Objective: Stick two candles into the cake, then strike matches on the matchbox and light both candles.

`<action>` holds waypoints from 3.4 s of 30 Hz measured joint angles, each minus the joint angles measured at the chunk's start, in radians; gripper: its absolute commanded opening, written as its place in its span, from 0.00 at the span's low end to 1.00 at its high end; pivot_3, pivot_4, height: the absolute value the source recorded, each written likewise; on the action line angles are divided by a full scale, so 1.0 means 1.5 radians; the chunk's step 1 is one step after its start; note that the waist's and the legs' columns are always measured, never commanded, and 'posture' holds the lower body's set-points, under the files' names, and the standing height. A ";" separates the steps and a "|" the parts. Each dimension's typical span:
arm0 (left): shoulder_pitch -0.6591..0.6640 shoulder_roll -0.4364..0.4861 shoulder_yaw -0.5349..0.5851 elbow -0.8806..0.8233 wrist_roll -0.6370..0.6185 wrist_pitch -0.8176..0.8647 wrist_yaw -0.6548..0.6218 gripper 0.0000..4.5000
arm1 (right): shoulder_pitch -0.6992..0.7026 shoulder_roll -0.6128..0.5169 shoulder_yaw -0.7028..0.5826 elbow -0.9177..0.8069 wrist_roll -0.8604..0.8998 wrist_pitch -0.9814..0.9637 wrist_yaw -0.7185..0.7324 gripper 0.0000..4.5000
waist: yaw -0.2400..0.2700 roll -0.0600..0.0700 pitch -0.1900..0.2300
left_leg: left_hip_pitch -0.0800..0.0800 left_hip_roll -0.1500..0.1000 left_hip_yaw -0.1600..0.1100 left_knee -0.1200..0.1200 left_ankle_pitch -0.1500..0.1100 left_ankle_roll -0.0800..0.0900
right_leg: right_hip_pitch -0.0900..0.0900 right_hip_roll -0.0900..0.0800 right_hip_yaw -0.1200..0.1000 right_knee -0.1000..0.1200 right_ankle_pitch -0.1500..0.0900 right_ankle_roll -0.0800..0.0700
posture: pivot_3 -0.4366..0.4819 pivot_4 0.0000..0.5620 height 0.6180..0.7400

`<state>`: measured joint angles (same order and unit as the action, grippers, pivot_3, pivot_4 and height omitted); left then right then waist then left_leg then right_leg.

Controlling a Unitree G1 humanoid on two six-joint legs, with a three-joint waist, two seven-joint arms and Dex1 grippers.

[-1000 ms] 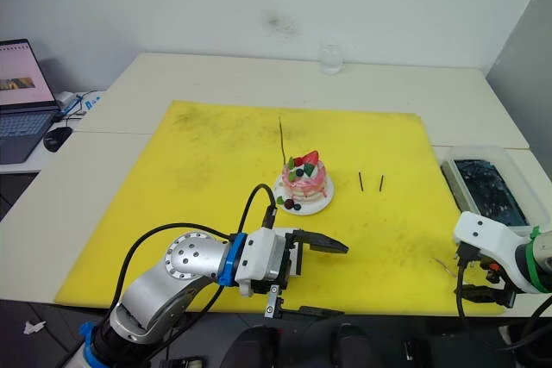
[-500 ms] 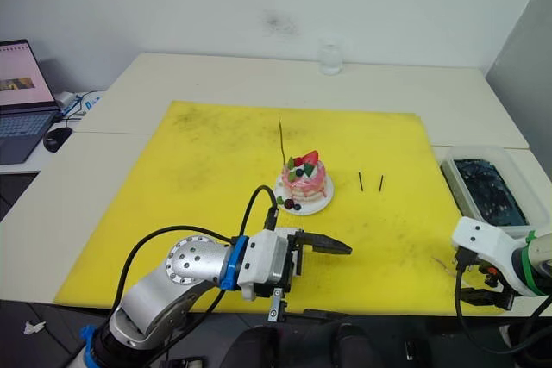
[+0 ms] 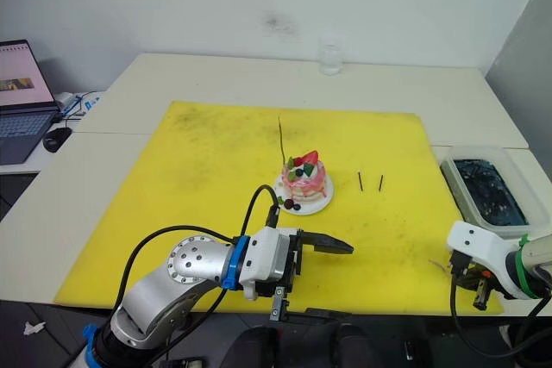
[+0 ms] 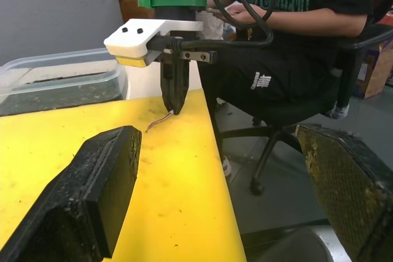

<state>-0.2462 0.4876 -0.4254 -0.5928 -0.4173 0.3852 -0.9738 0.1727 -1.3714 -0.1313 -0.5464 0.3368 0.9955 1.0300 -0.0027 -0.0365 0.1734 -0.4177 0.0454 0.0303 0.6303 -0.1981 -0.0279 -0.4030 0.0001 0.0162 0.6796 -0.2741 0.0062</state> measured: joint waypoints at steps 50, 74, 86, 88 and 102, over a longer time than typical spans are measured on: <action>0.084 0.020 0.296 -0.038 -0.165 0.160 0.263 1.00 | -0.359 0.838 0.153 0.408 -0.106 -0.704 -0.339 0.01 | -0.010 -0.001 0.000 | 0.000 0.002 -0.001 0.000 0.000 0.000 | 0.000 0.004 0.002 0.001 0.002 -0.002 | 0.48 0.27 1.00; 0.064 0.026 0.300 -0.029 -0.165 0.160 0.234 1.00 | -0.308 0.843 0.169 0.386 -0.115 -0.700 -0.367 0.01 | -0.010 -0.001 0.000 | 0.000 0.002 -0.001 0.000 0.000 0.000 | 0.000 0.004 0.002 0.001 0.002 -0.002 | 0.48 0.27 1.00; 0.069 0.026 0.287 -0.029 -0.155 0.147 0.217 1.00 | -0.301 0.851 0.173 0.371 -0.125 -0.674 -0.384 0.01 | -0.011 0.000 0.000 | 0.001 0.002 -0.001 0.000 0.000 0.000 | 0.000 0.004 0.002 0.001 0.002 -0.002 | 0.48 0.27 1.00; 0.073 0.026 0.287 -0.028 -0.152 0.145 0.216 1.00 | -0.297 0.855 0.172 0.367 -0.125 -0.673 -0.388 0.11 | -0.011 0.000 0.000 | 0.001 0.002 -0.001 0.000 0.000 0.000 | 0.000 0.004 0.002 0.001 0.002 -0.002 | 0.48 0.27 1.00; 0.085 0.050 0.262 -0.007 -0.121 0.133 0.195 1.00 | -0.299 0.840 0.142 0.257 -0.115 -0.617 -0.439 0.71 | -0.011 0.000 0.000 | 0.000 0.003 0.000 0.000 0.000 0.000 | -0.001 0.003 0.002 0.001 0.002 -0.002 | 0.48 0.27 1.00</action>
<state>-0.1185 0.5633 -0.0327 -0.6040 -0.5981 0.5855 -0.6808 -0.2765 -0.1110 0.0823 -0.1602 0.1641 0.0696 0.3709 -0.0188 -0.0368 0.1735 -0.4174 0.0496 0.0295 0.6295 -0.1979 -0.0281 -0.4043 0.0049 0.0187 0.6811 -0.2718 0.0033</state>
